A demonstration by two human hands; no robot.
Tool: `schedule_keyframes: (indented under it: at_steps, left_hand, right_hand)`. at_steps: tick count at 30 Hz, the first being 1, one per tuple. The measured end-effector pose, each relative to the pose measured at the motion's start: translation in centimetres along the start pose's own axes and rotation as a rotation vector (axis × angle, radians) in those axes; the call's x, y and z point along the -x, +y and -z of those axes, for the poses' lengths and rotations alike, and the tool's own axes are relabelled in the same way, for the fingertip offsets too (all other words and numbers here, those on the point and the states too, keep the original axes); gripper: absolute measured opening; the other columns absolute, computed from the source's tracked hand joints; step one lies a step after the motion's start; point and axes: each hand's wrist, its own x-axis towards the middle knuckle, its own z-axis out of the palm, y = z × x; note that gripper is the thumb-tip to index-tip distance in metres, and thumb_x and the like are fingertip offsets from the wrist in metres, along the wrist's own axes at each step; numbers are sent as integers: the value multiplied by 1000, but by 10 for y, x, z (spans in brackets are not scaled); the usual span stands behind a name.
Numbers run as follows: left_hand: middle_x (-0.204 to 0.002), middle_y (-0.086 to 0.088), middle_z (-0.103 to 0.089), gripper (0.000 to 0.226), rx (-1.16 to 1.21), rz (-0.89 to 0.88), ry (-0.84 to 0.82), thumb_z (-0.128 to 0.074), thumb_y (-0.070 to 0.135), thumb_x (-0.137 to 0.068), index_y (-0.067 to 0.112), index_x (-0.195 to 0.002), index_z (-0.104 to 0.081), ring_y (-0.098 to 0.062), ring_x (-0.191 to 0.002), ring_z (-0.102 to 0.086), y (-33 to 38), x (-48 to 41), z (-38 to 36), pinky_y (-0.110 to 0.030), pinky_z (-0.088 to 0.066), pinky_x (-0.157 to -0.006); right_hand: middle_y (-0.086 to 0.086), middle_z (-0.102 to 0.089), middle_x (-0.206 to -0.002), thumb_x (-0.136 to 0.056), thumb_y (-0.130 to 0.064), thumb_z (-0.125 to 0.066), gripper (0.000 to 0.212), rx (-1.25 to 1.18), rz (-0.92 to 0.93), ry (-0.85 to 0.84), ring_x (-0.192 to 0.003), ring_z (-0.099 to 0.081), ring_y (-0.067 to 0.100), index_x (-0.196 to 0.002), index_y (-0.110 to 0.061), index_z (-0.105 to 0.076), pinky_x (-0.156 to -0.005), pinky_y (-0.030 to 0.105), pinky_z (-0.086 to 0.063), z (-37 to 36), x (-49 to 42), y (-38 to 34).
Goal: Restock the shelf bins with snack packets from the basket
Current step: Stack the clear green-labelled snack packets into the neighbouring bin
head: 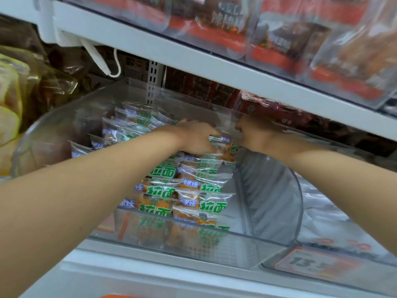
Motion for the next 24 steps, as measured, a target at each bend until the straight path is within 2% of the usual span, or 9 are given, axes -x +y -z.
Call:
schedule_keyframes:
  at_steps: [3,5,8,10,11,13,16,19,24]
  left_hand:
    - [-155,2,-36,60,175,-4,32,-52,54,-93,28,-146,-42,-21,-142,-33,2,13,6,-38,-25,-117]
    - [-151,2,-41,53,232,35,85,-51,49,-96,26,-143,-46,-22,-137,-40,7,27,10,-36,-34,-112]
    - [-131,0,-59,24,195,83,186,-54,39,-95,30,-116,-63,-27,-116,-56,21,54,12,-35,-47,-95]
    - [-108,-3,-68,5,152,60,299,-55,30,-88,32,-88,-60,-29,-102,-59,33,77,10,-35,-48,-84]
    - [-99,-3,-68,4,172,67,355,-56,26,-85,30,-83,-58,-29,-97,-60,41,90,10,-35,-49,-81]
    - [-87,0,-65,4,206,97,457,-57,22,-83,25,-83,-56,-26,-88,-57,58,119,11,-37,-49,-75]
    - [-80,2,-59,12,165,142,593,-58,21,-82,24,-81,-46,-21,-75,-47,86,162,11,-38,-44,-69]
    - [-78,1,-59,16,196,232,478,-56,19,-80,22,-73,-42,-25,-74,-49,105,202,-7,-36,-41,-63]
    - [-76,0,-61,20,313,430,80,-62,20,-78,21,-65,-46,-26,-81,-59,123,252,-78,-32,-46,-65]
  right_hand:
    - [1,-57,-72,-92,-22,-62,18,-80,38,38,-65,-57,19,-77,-16,-57,-49,23,-34,7,18,-7]
    - [4,-66,-90,-92,-27,-60,13,-155,66,46,-84,-63,24,-92,-15,-65,-64,26,-47,18,38,-17]
    - [5,-68,-103,-91,-27,-60,18,-242,47,87,-94,-63,28,-104,-18,-69,-79,32,-52,32,75,-35]
    - [8,-71,-100,-87,-20,-61,19,-317,77,187,-94,-64,31,-102,-15,-71,-82,36,-52,34,100,-46]
    - [7,-72,-94,-84,-18,-61,18,-362,87,239,-90,-64,31,-98,-14,-71,-79,38,-53,35,112,-50]
    - [2,-66,-80,-80,-14,-60,13,-437,103,327,-82,-63,28,-88,-14,-70,-72,37,-51,36,138,-58]
    - [-2,-55,-76,-80,-12,-60,9,-522,120,413,-79,-59,26,-85,-14,-67,-70,38,-48,37,183,-70]
    - [0,-60,-79,-81,-12,-59,10,-580,92,366,-79,-60,26,-86,-16,-67,-72,39,-50,23,231,-82]
    - [-3,-67,-87,-82,-16,-60,11,-669,41,-41,-83,-61,21,-87,-22,-69,-76,36,-51,-37,304,-104]
